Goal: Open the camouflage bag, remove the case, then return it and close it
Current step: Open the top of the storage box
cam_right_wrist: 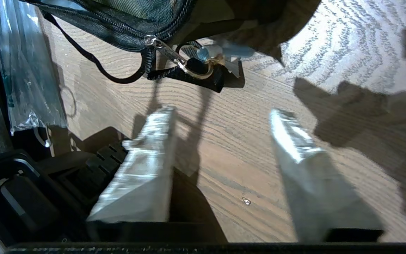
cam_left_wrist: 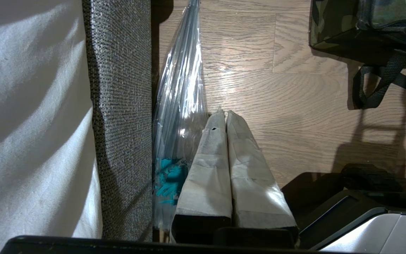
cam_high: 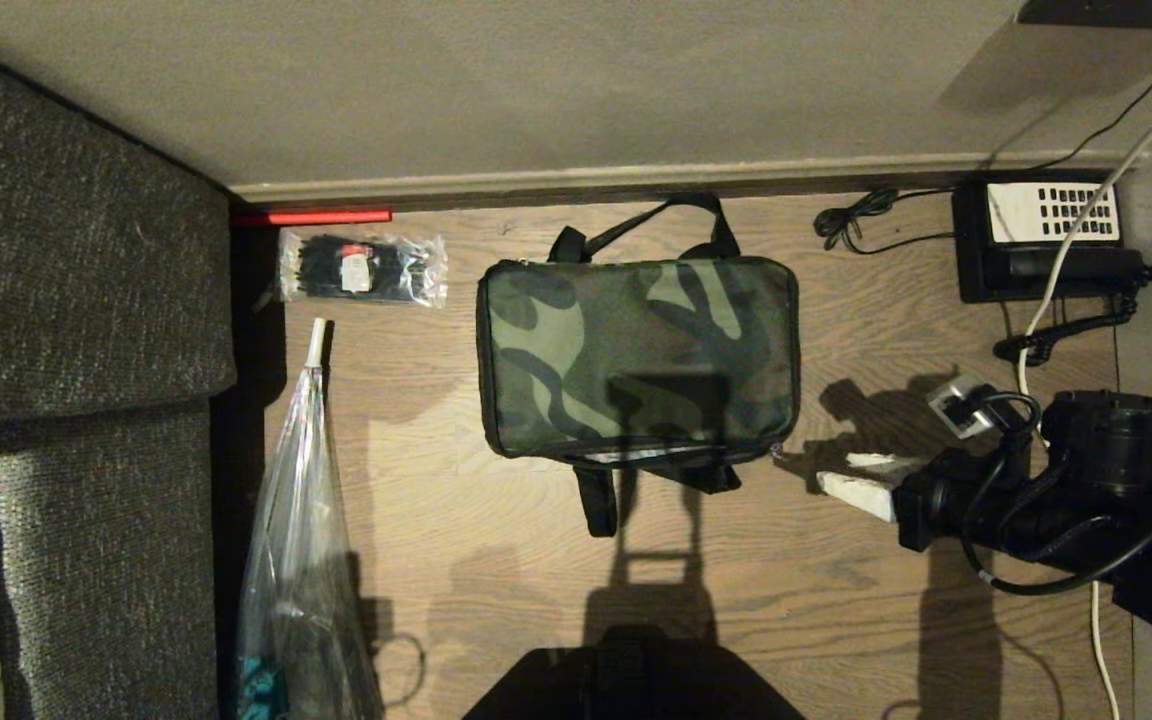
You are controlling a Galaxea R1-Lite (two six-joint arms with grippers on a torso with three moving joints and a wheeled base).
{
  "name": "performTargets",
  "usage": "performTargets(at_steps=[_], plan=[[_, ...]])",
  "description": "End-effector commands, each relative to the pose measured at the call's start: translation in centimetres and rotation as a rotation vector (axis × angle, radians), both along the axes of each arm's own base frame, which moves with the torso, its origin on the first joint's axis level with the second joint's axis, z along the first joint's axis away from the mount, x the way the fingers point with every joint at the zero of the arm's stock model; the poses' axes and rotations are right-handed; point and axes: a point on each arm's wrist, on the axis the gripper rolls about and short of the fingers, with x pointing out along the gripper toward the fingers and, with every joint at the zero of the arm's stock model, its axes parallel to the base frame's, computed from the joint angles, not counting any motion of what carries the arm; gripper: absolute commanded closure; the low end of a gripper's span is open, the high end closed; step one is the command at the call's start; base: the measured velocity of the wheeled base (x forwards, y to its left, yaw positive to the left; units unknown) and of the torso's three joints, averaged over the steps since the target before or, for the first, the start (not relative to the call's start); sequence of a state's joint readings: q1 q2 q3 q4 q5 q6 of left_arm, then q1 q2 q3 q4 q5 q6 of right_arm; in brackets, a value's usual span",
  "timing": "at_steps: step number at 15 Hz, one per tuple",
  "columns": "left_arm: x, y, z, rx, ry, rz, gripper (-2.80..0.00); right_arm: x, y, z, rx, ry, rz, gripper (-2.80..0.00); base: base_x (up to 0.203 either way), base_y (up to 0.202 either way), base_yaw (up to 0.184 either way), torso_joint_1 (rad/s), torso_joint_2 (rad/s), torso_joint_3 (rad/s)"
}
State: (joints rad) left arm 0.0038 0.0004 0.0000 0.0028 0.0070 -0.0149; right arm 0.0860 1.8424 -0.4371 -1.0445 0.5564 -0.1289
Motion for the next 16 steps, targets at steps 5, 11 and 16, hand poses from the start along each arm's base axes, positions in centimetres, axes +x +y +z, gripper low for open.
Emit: performTargets(at_steps=[5,11,16], plan=[[0.0,0.0,-0.1,0.0,0.003,0.001,0.0,2.0,2.2,-1.6,-0.009,-0.074,0.081,-2.8,0.0,0.0,0.0,0.0,0.0,0.0],[0.0,0.0,-0.1,0.0,0.003,0.001,0.0,3.8,4.3,-2.7,-0.066,-0.158,0.159,-2.8,0.0,0.0,0.0,0.0,0.0,0.0],[0.0,0.0,-0.1,0.0,0.003,0.001,0.0,3.8,4.5,-3.4,-0.098,-0.162,0.18,-2.8,0.0,0.0,0.0,0.0,0.0,0.0]])
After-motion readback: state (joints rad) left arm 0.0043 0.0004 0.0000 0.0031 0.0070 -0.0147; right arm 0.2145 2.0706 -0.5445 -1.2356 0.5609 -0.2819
